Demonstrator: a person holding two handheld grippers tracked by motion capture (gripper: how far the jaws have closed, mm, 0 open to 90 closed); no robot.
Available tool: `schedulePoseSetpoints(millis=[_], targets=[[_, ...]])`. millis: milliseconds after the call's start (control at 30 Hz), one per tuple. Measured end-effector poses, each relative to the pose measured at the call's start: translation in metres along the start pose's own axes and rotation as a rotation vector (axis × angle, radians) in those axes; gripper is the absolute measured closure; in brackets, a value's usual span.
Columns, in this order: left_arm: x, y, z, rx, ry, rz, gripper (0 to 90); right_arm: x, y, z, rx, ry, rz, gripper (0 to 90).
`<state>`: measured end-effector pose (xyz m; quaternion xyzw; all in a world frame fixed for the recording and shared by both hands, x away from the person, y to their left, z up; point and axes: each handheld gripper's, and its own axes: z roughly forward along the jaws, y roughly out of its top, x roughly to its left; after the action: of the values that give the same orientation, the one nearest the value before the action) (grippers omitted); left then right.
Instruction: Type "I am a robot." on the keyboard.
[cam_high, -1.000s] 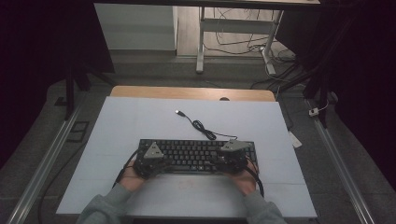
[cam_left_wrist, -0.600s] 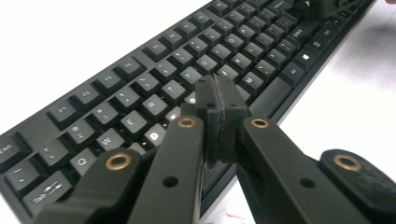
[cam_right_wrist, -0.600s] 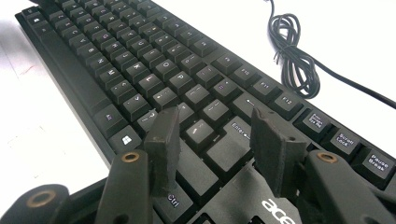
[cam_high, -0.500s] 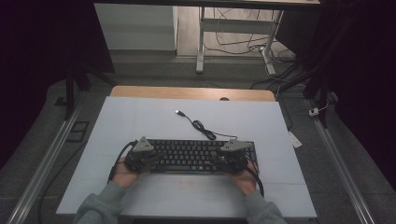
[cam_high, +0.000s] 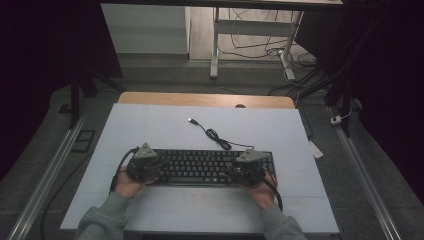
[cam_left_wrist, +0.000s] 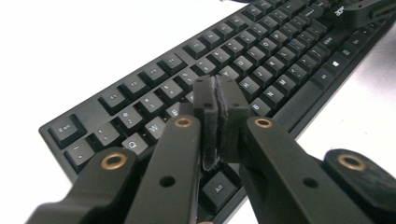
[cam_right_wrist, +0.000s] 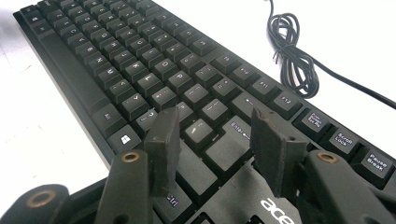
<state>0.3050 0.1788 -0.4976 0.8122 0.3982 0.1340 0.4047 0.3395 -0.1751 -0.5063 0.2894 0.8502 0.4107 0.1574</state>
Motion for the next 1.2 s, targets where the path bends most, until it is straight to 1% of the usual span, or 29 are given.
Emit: schedulePoseSetpoints(millis=[433, 500, 700, 867, 1100, 1200], targets=[[0.006, -0.001, 0.001, 0.001, 0.013, -0.016, 86.8, 0.000, 0.000, 0.001, 0.003, 0.002, -0.006, 52.7], [0.007, -0.001, 0.002, 0.000, 0.016, -0.023, 86.7, 0.000, 0.000, 0.001, 0.005, 0.002, -0.004, 52.7], [0.008, 0.000, 0.006, 0.009, 0.019, -0.023, 86.7, 0.001, 0.000, 0.001, 0.007, 0.001, -0.005, 52.7], [0.008, 0.002, 0.011, 0.017, 0.021, -0.019, 86.7, 0.001, 0.000, 0.001, 0.008, 0.002, -0.007, 52.7], [0.005, 0.006, 0.019, 0.036, 0.022, 0.003, 86.7, 0.001, 0.000, 0.001, 0.009, 0.002, -0.005, 52.7], [0.004, 0.008, 0.022, 0.039, 0.019, 0.003, 86.7, 0.001, 0.000, 0.001, 0.008, 0.002, -0.005, 52.7]])
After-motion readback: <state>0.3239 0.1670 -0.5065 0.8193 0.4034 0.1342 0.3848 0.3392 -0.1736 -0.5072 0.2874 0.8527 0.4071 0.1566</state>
